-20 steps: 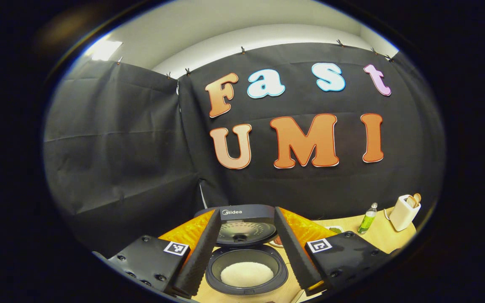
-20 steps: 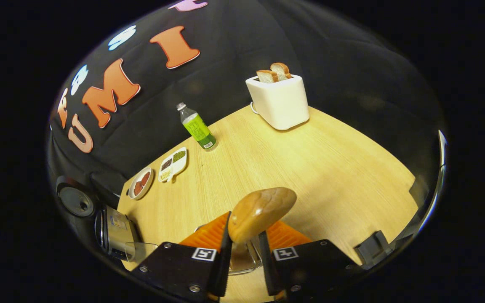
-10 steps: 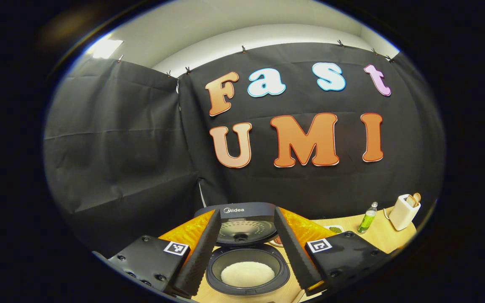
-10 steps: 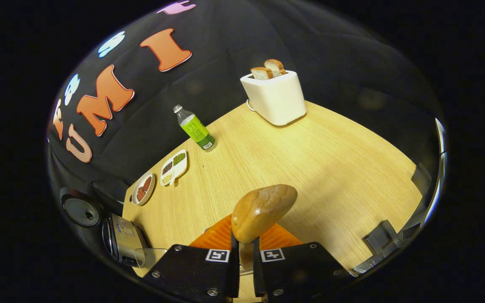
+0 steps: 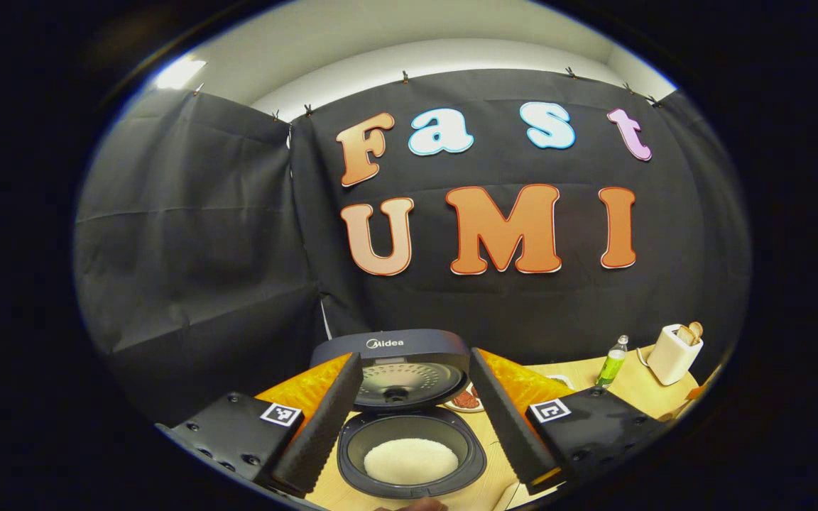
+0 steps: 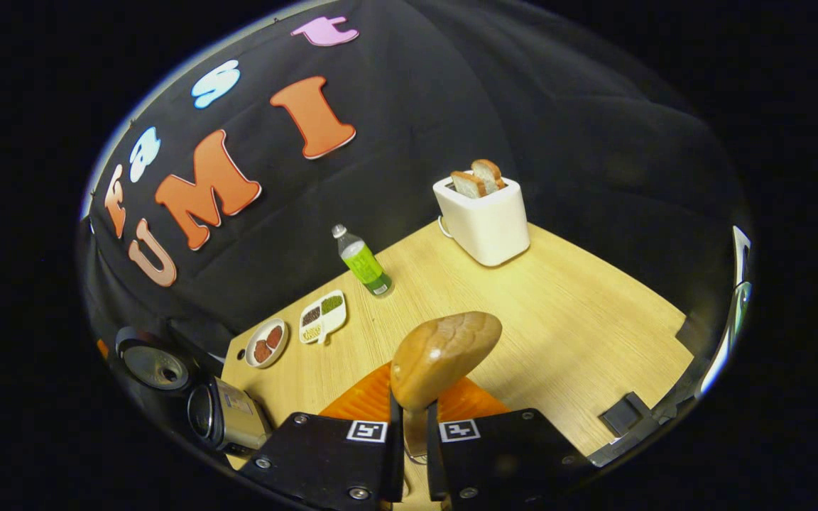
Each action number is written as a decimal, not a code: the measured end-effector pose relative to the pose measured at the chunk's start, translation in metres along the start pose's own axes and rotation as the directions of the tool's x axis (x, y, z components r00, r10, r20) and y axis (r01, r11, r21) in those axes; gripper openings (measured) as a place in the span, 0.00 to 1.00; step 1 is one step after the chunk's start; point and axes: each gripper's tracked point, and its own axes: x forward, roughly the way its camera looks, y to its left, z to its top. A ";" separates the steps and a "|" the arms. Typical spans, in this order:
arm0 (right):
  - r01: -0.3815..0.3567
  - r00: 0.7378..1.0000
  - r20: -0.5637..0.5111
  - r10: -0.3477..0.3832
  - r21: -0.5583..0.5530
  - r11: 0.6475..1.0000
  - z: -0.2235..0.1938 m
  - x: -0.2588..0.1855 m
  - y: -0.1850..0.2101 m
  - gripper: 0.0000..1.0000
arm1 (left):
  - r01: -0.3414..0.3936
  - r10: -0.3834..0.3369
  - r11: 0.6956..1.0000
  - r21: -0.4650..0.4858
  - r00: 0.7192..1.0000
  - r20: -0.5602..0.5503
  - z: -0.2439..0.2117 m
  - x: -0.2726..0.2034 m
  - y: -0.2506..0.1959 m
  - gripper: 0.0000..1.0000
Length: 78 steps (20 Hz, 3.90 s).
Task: Close the left gripper, press the button to open the rice cooker; take a wooden spoon from the chopstick holder with the right hand, scoop a spoonful of rice and pour it into the rice cooker, then put the wooden spoon back into the chopstick holder.
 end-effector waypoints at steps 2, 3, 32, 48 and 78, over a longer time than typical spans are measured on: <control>-0.030 1.000 0.004 0.030 0.008 1.000 0.002 -0.013 0.015 0.12 | 0.001 -0.001 1.000 -0.005 1.000 0.001 -0.002 0.003 0.005 0.97; -0.030 1.000 0.001 0.030 0.016 0.999 0.001 -0.018 0.020 0.12 | 0.002 -0.002 1.000 -0.006 1.000 0.000 -0.005 0.003 0.007 1.00; 0.208 0.977 0.146 -0.153 -0.529 0.823 -0.159 -0.009 0.115 0.11 | 0.150 -0.146 0.988 0.034 0.984 -0.099 -0.067 0.032 0.053 0.94; 0.123 0.991 0.099 -0.095 -0.328 0.937 -0.207 -0.015 0.132 0.09 | 0.162 -0.153 0.985 0.062 0.980 -0.131 -0.080 0.026 0.056 0.94; -0.283 0.830 -0.357 0.429 0.394 0.875 -0.216 -0.008 0.156 0.09 | 0.122 -0.115 0.991 0.058 0.987 -0.111 -0.065 0.016 0.049 0.95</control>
